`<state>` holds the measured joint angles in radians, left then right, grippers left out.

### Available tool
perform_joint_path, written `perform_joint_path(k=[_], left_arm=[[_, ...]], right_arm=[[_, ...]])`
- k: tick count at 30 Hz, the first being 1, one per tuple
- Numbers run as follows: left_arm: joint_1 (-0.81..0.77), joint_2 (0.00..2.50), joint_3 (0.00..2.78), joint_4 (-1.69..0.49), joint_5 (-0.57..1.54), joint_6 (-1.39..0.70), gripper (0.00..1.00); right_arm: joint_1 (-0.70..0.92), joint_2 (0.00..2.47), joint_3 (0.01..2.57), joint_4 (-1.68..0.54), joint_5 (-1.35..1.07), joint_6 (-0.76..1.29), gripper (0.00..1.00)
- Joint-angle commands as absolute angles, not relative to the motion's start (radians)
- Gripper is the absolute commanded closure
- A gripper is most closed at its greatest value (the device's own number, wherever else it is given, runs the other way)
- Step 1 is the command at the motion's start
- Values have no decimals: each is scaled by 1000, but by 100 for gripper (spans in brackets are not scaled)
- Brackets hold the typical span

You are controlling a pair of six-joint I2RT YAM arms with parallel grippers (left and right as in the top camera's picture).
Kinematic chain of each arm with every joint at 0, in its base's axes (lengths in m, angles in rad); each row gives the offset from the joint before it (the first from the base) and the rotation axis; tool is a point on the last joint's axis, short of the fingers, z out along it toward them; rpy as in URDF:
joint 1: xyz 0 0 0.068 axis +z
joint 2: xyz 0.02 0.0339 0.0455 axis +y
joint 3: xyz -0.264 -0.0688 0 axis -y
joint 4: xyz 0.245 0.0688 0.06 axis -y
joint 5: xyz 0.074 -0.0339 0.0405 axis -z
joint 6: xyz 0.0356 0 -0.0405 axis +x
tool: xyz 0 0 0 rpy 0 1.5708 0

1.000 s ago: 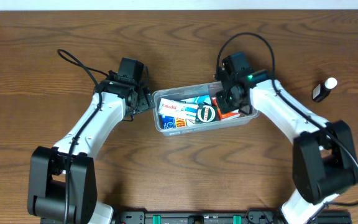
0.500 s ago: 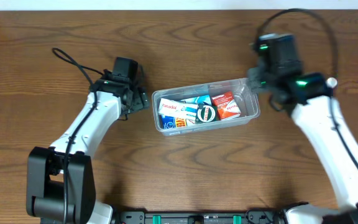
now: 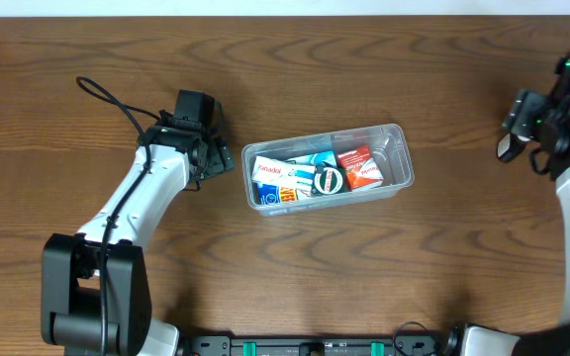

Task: Pack container
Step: 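Move the right gripper right to the white-capped bottle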

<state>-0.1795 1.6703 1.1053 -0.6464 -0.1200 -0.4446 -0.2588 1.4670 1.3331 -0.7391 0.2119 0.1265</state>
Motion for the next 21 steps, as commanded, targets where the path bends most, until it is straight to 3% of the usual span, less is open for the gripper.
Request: perform_joint_path(k=[1,7,11,18,21], left_arm=[[-179,1666,1103,-646,-143,-435,2],[-179,1666,1103,-646,-143,-435,2],[-179,1666,1103,-646,-143,-435,2],[-179,1666,1103,-646,-143,-435,2],[-179,1666,1103,-646,-143,-435,2]], right_arm=[[-321,1534,1346,-733,213,139,16],[-416,1646,1346,-645,9,40,18],[-443,1704,1346,-604,-14,15,23],[-444,1812,1346,-546,-117,-103,20],[-444,1838,1346,-541,-117,-129,25]])
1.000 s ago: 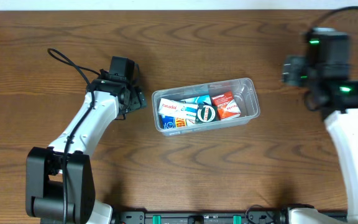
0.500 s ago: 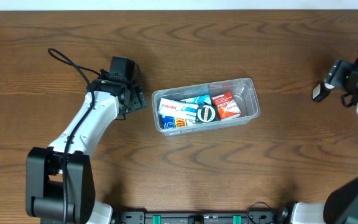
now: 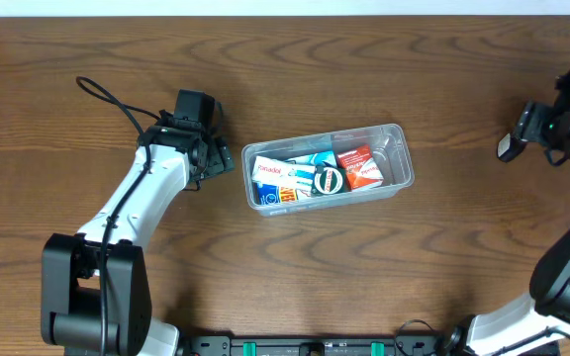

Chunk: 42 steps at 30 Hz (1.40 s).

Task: Pack container
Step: 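Move the right gripper right to the white-capped bottle, then grasp the white-capped bottle with the right gripper and lift it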

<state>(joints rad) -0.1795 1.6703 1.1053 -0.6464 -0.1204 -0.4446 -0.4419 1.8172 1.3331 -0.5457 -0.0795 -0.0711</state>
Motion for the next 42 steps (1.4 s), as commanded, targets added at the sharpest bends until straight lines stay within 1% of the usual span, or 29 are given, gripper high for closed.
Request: perform_joint_path(k=[1,3,5,8,12,20,24,28,32,39,42], left_arm=[[-179,1666,1103,-646,-143,-435,2],[-179,1666,1103,-646,-143,-435,2],[-179,1666,1103,-646,-143,-435,2],[-179,1666,1103,-646,-143,-435,2],[-179,1666,1103,-646,-143,-435,2],[-179,1666,1103,-646,-143,-435,2],[-179,1666,1103,-646,-143,-435,2],[-179,1666,1103,-647,-143,-435,2],[-179,1666,1103,-646,-143,-435,2],[-179,1666,1103,-646,-143,-435,2],[-179,1666,1103,-646,-143,-435,2]], right_arm=[[-444,1844,1346,-541,-117,-129,31],[-444,1847,1346,-541,-117,-128,41],[-444,1847,1346,-541,-117,-128,47],[-444,1847,1346,-542,-125,-128,47],[-437,1847,1346,-545,-132,-128,53],[-423,1851,1345,-551,-132,-129,51],[-423,1851,1345,-556,-132,-129,57],[-418,1851,1345,-561,-132,-129,60],[-414,1851,1345,-561,-132,-129,60],[-412,1851,1345,-564,-132,-129,71],[-412,1851,1345,-565,-132,-129,74]])
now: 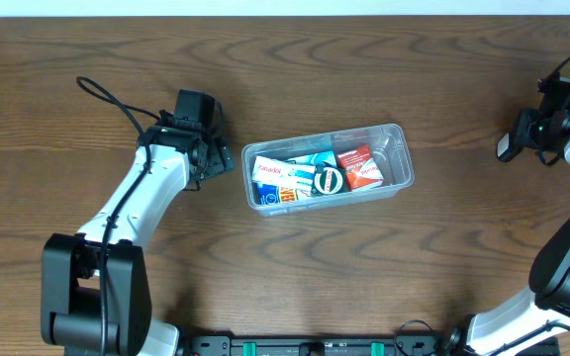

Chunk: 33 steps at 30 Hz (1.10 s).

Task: Pack container
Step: 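Grasp the white-capped bottle with the right gripper and lift it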

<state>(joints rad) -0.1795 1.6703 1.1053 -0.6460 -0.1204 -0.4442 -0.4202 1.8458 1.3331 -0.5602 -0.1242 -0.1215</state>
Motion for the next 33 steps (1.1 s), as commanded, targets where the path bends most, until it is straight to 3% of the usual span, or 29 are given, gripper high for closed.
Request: perform_joint_path(k=[1,13,25,33], left_arm=[[-179,1666,1103,-646,-143,-435,2],[-179,1666,1103,-646,-143,-435,2],[-179,1666,1103,-646,-143,-435,2],[-179,1666,1103,-646,-143,-435,2]], right_arm=[[-412,1851,1345,-564,-132,-129,74],[-334,1759,1504,-747,-132,-129,74],[8,1540,1589,-893,-103,-105,76],[169,1522,1587,-950,-52,-99,76]])
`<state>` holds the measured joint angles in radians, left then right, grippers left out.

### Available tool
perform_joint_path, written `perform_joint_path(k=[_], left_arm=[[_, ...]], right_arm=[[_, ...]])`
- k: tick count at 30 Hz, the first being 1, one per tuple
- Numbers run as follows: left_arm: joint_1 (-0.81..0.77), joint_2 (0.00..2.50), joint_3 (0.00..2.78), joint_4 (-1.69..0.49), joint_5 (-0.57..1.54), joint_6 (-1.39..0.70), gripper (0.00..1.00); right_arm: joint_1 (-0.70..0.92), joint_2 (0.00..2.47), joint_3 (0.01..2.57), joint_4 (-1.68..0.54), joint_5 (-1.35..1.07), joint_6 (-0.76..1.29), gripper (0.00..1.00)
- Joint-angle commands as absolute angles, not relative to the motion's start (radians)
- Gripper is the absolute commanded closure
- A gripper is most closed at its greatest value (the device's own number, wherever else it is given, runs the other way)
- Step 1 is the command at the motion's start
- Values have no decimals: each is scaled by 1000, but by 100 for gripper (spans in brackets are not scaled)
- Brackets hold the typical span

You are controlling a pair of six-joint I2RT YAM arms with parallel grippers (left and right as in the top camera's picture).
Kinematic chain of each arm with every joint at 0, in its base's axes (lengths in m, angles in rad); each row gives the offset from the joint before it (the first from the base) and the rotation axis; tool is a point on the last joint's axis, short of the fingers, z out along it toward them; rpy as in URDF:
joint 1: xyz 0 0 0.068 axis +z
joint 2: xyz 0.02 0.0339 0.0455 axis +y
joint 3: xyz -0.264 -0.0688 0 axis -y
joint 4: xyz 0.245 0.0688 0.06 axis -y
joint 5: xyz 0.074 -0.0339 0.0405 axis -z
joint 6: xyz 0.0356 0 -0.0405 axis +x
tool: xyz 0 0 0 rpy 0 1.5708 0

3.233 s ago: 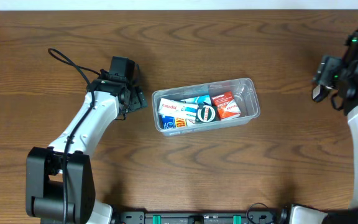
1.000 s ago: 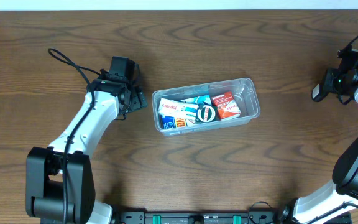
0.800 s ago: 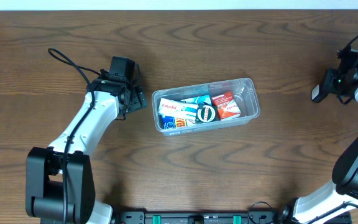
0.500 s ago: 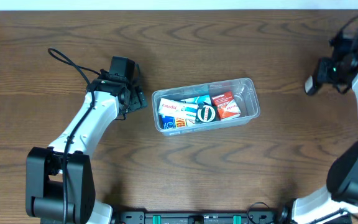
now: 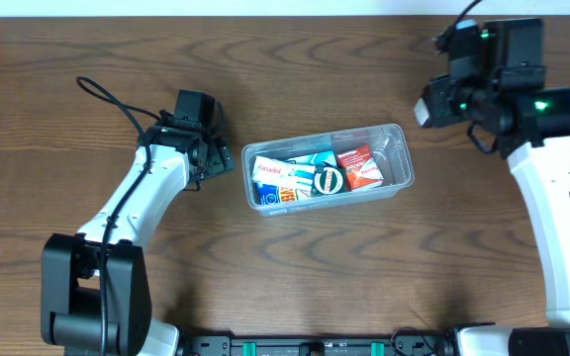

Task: Pack container
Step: 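Grasp the white-capped bottle with the right gripper and lift it, then carry the bottle left and lower it into the container's right corner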

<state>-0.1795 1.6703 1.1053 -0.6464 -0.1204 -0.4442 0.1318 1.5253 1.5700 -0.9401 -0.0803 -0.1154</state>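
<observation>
A clear plastic container (image 5: 398, 158) lies at the table's middle. It holds a white and red box (image 5: 269, 172), a black round item (image 5: 327, 178), a red box (image 5: 361, 166) and blue packets. My left gripper (image 5: 226, 158) rests just off the container's left end, its fingers too small to read. My right gripper (image 5: 425, 107) hangs up and to the right of the container's right end, apart from it. Its jaw state does not show from above, and nothing is seen held in it.
The wooden table (image 5: 295, 267) carries only the container. A black cable (image 5: 107, 96) loops off the left arm at the upper left. The right arm's white link (image 5: 552, 218) runs down the right side.
My right arm has moved from the far right edge to the left and farther back, now close to the container's right end. The left arm and the container have not changed.
Through all earlier moments my left gripper stayed at the container's left end and the contents stayed the same. My right gripper stayed near the right edge of the view, shifting only slightly, and now stands near the container's upper right corner.
</observation>
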Motion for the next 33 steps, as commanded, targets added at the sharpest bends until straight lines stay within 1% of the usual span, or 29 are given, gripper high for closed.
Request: perform_joint_path(k=[1,12,13,14,23,33], left_arm=[[-179,1666,1103,-646,-143,-435,2],[-179,1666,1103,-646,-143,-435,2],[-179,1666,1103,-646,-143,-435,2],[-179,1666,1103,-646,-143,-435,2],[-179,1666,1103,-646,-143,-435,2],[-179,1666,1103,-646,-143,-435,2]], right_arm=[[181,1525,1586,-959,-53,-98,76],[241,1575,1538,-947,-57,-83,77],[245,1586,1536,-947,-59,-82,78],[250,1597,1536,-947,-60,-82,76],[292,1696,1535,-934,-59,-68,77],[295,1808,1535,-913,-44,-67,78]])
